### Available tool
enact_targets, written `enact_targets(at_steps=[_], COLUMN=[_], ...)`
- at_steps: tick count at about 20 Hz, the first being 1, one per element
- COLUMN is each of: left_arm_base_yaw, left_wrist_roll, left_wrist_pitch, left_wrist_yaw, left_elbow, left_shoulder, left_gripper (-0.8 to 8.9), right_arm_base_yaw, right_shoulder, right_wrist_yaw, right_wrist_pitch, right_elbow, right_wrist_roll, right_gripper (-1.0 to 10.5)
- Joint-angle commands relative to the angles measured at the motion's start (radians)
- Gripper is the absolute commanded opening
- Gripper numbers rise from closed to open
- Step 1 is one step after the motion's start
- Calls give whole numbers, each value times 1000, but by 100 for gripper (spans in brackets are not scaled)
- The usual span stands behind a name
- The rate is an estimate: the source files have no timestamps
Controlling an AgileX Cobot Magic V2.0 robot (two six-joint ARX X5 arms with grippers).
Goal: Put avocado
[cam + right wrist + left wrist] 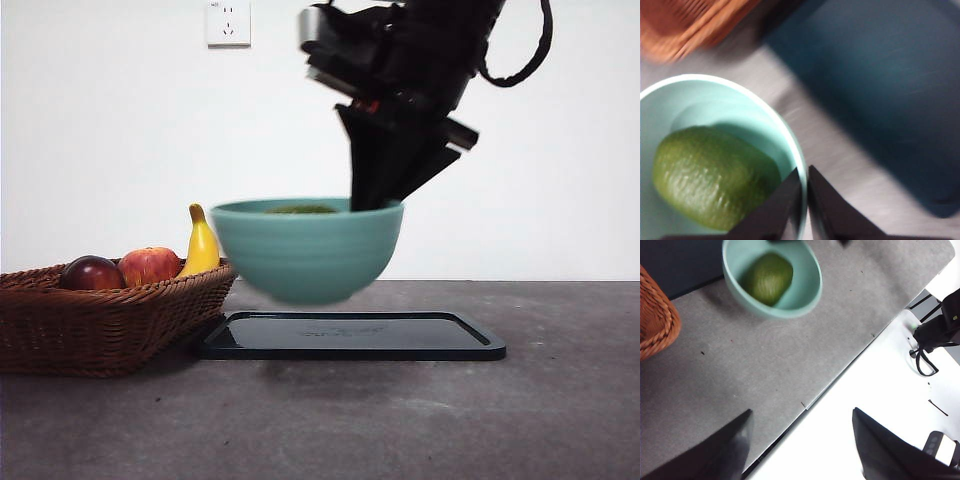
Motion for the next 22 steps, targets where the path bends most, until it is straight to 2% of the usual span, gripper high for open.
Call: enact_targets(at_steps=[1,6,10,19,20,22], left_arm_base_yaw=[-4,-4,-4,-4,-4,-4], left_wrist_roll=[13,13,13,16,16,16], left_wrist_pitch=[5,6,7,8,8,8], left_wrist_yaw=[6,6,6,5,5,6], left_elbow=[5,5,5,5,5,5], left_shoulder=[5,5,5,5,5,5], left_gripper=[310,310,310,310,310,311], right_arm_base_yaw=[-46,-154,-193,-201,-201,-201], right_shoulder=[53,232,399,492,492,492], right_wrist_yaw=[0,-3,-4,-4,-4,-2], right_wrist_pitch=[3,-16,-19,-2,-10,-19], right_elbow=[81,262,403,428,428,429], right_wrist_roll=[13,-3,-4,-4,-3,2], right_gripper=[12,12,12,13,26,159])
